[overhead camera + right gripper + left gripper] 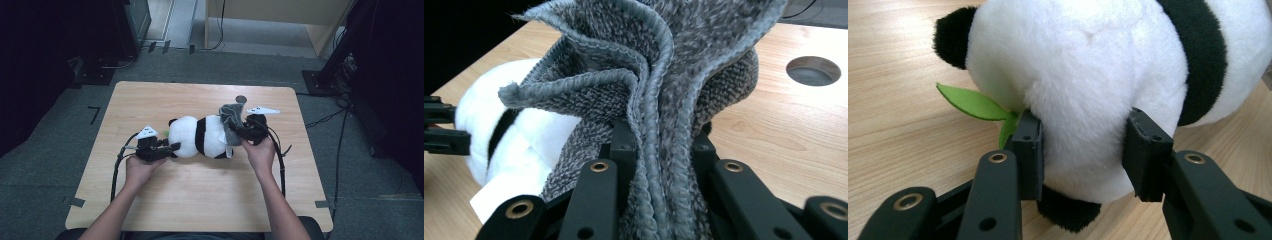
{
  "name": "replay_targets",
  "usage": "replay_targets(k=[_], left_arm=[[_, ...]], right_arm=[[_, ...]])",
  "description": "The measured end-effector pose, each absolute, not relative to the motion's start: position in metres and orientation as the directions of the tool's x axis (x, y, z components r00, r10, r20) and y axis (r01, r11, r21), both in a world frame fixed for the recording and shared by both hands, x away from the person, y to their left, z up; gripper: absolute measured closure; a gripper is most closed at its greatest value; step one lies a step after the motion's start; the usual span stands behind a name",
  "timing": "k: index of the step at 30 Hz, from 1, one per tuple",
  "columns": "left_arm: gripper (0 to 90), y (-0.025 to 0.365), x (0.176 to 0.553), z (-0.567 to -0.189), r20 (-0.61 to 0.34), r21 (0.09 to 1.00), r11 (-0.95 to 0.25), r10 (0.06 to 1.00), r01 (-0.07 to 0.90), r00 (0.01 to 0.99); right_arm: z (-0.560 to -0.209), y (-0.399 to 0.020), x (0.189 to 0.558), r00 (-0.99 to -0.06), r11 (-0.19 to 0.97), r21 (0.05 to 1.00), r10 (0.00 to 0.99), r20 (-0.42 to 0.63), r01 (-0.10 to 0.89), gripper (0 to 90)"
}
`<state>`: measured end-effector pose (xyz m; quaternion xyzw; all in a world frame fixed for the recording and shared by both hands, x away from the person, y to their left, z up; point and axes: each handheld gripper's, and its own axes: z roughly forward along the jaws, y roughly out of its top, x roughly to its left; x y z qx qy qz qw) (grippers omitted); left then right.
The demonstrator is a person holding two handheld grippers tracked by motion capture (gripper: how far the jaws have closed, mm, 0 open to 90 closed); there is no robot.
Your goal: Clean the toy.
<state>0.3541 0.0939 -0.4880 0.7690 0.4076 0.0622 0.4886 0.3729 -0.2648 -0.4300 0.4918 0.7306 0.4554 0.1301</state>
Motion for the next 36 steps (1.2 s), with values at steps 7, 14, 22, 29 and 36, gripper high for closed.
replay_targets(k=[7, 14, 22, 29, 36], left_arm=[[56.9, 0.094, 0.356, -0.486, -0.315, 0.798, -0.184, 0.684, 0.574, 0.658], [57.2, 0.095, 0.358, -0.486, -0.321, 0.791, -0.188, 0.683, 0.583, 0.656], [57.2, 0.096, 0.358, -0.485, -0.322, 0.785, -0.196, 0.681, 0.587, 0.658], [57.1, 0.097, 0.358, -0.484, -0.324, 0.788, -0.194, 0.677, 0.585, 0.661], [56.8, 0.097, 0.358, -0.483, -0.321, 0.792, -0.193, 0.674, 0.579, 0.665]], right_arm=[[-0.441, -0.273, 0.373, -0.449, 0.090, 0.772, 0.853, 0.266, 0.629, 74.0], [-0.456, -0.273, 0.374, -0.425, 0.113, 0.732, 0.868, 0.256, 0.672, 74.5], [-0.484, -0.263, 0.382, -0.440, 0.233, 0.627, 0.876, 0.197, 0.743, 74.4], [-0.474, -0.285, 0.383, -0.386, 0.175, 0.632, 0.898, 0.213, 0.755, 74.3], [-0.424, -0.296, 0.368, -0.419, 0.123, 0.754, 0.882, 0.214, 0.645, 74.3]])
